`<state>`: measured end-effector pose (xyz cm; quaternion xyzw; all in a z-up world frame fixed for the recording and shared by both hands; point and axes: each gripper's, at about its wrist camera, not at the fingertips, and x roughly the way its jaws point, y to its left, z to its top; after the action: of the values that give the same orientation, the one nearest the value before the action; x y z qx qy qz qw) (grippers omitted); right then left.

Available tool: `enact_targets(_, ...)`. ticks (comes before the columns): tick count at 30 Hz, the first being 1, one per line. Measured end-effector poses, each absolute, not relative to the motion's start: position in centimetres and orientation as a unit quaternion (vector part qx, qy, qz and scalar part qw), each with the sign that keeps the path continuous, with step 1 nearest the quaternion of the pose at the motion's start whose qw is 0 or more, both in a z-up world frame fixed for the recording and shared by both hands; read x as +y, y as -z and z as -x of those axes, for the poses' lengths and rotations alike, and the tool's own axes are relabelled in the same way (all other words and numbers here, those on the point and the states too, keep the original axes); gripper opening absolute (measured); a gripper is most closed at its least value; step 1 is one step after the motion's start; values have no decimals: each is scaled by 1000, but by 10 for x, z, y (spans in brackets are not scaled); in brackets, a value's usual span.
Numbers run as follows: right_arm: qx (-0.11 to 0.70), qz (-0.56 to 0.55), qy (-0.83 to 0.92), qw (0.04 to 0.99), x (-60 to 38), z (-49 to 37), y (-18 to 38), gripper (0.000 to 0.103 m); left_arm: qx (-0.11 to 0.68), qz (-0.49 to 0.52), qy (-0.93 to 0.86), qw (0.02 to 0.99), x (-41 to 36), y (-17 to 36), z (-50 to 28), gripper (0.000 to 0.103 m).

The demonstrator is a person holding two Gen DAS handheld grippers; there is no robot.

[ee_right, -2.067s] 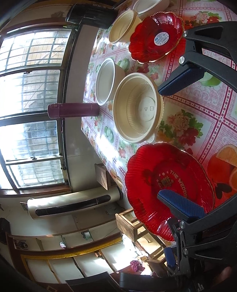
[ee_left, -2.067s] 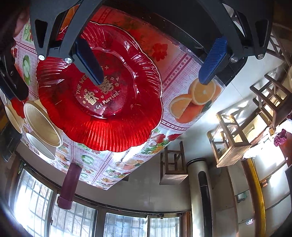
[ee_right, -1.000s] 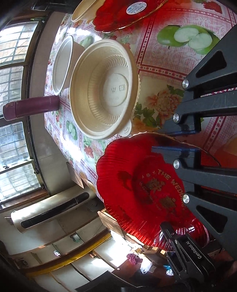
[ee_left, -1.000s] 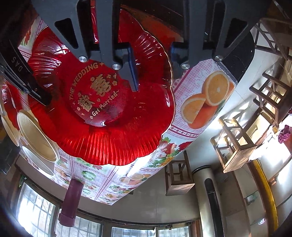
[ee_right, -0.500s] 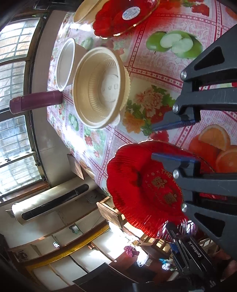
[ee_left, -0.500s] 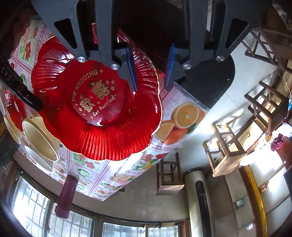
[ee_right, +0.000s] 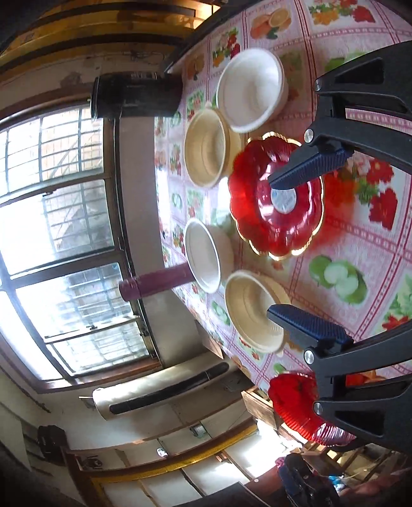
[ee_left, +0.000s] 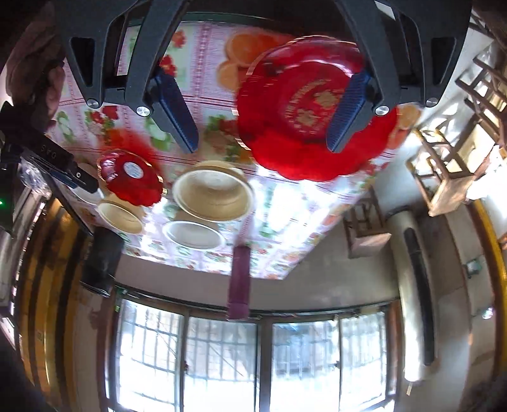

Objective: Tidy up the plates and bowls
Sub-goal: 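Reach the left gripper to the small red plate and grasp its rim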

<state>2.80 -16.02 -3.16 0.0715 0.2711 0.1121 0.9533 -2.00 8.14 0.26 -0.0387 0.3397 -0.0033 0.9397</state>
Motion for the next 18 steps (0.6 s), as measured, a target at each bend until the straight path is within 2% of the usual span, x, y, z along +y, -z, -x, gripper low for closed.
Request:
enact_targets(5,276,-74,-78,955,-213,-37,35,77,450,85,95,884,20,28,-39,83)
enact_targets(9,294,-106,-99,945,-243,-54,46,78,486,93,110,862,-11,43,-68,83)
enact_targets(15,358,-250,-181,882,-265,-84,77,78,536,110,113,829,-40,60,-109,83)
enact_targets(18,365,-282,-175,870,-272,-93,87,78,546,118,111,822,-46,68,-126,83)
